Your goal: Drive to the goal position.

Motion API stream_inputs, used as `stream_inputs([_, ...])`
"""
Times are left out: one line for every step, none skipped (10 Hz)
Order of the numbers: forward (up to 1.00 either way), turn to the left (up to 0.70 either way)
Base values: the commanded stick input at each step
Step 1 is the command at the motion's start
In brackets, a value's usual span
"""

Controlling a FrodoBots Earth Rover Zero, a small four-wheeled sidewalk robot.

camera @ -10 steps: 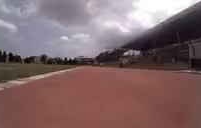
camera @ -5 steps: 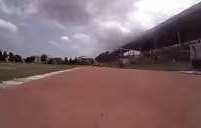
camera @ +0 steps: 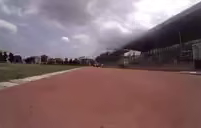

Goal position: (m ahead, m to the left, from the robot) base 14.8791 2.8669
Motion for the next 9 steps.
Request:
stream_inputs([0.45,0.00])
stream_inputs([0.45,0.00])
stream_inputs([0.45,0.00])
stream_inputs([0.45,0.00])
stream_inputs([0.45,0.00])
stream_inputs([0.45,0.00])
stream_inputs([0.45,0.00])
stream_inputs([0.45,0.00])
stream_inputs([0.45,0.00])
